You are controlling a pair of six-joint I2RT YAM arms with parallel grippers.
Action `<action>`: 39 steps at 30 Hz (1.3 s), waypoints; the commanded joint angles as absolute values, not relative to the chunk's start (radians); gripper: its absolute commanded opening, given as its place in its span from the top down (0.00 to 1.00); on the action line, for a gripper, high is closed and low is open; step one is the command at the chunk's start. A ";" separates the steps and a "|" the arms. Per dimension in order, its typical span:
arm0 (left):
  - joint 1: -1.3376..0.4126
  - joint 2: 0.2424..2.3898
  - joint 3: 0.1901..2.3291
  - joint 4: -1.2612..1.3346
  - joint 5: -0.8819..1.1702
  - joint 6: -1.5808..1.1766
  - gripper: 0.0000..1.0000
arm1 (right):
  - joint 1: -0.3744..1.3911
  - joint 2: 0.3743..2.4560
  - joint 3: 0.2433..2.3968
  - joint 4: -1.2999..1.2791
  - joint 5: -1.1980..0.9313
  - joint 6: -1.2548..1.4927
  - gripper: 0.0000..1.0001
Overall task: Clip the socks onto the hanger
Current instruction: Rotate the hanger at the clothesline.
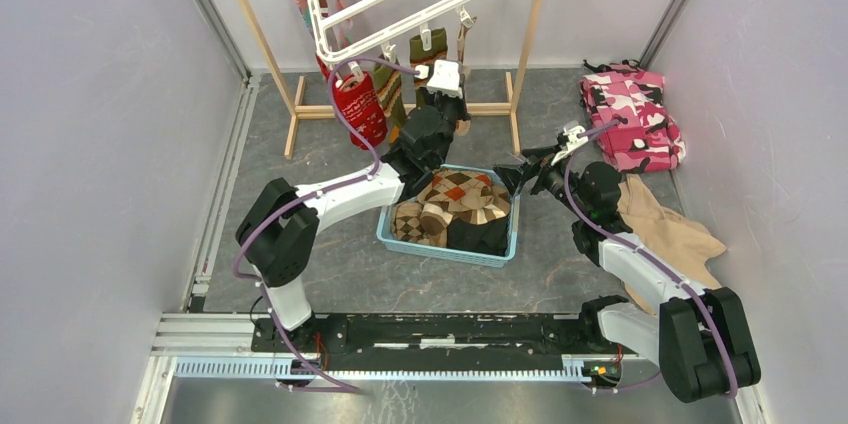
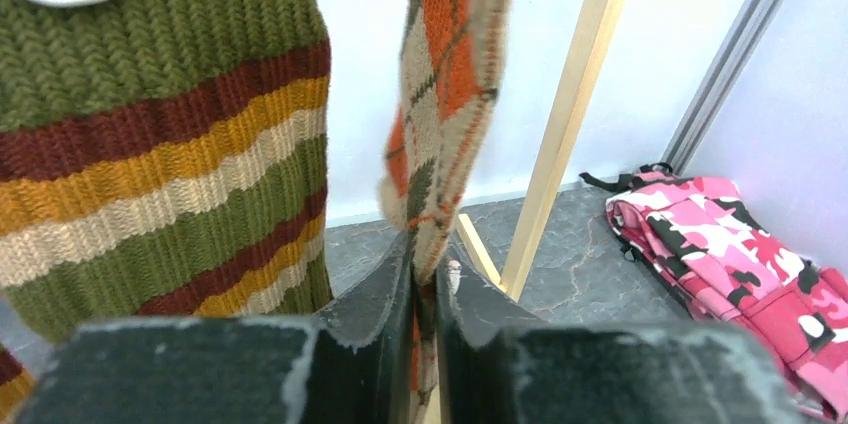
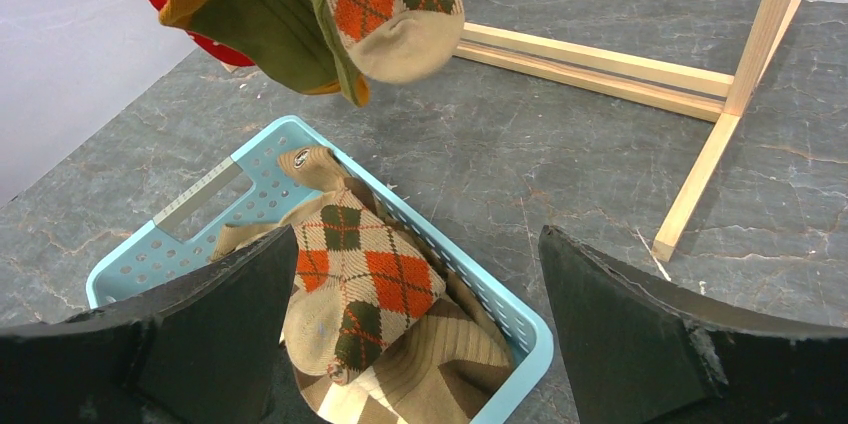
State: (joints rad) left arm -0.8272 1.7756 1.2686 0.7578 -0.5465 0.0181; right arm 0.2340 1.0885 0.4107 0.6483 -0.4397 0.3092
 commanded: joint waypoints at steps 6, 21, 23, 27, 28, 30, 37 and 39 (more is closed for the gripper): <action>-0.827 1.560 1.135 0.762 -0.376 0.116 0.91 | 0.242 1.093 0.412 0.670 -0.443 0.304 0.03; -0.597 1.288 1.007 0.582 0.117 -0.093 0.96 | 0.242 1.099 0.411 0.683 -0.455 0.310 0.03; -0.579 1.262 0.992 0.578 0.146 -0.104 0.96 | 0.242 1.101 0.413 0.684 -0.456 0.312 0.03; -0.556 1.213 0.981 0.539 0.160 -0.104 0.96 | 0.242 1.104 0.412 0.689 -0.461 0.314 0.03; -0.549 1.201 0.977 0.528 0.156 -0.101 0.96 | 0.242 1.105 0.411 0.690 -0.463 0.314 0.03; -0.536 1.166 0.965 0.508 0.144 -0.097 0.96 | 0.241 1.103 0.411 0.690 -0.464 0.313 0.03; -0.494 1.066 0.938 0.421 0.078 -0.072 0.96 | 0.243 1.105 0.411 0.692 -0.468 0.314 0.03; -0.485 1.039 0.921 0.409 0.041 -0.066 0.96 | 0.243 1.106 0.412 0.695 -0.469 0.315 0.03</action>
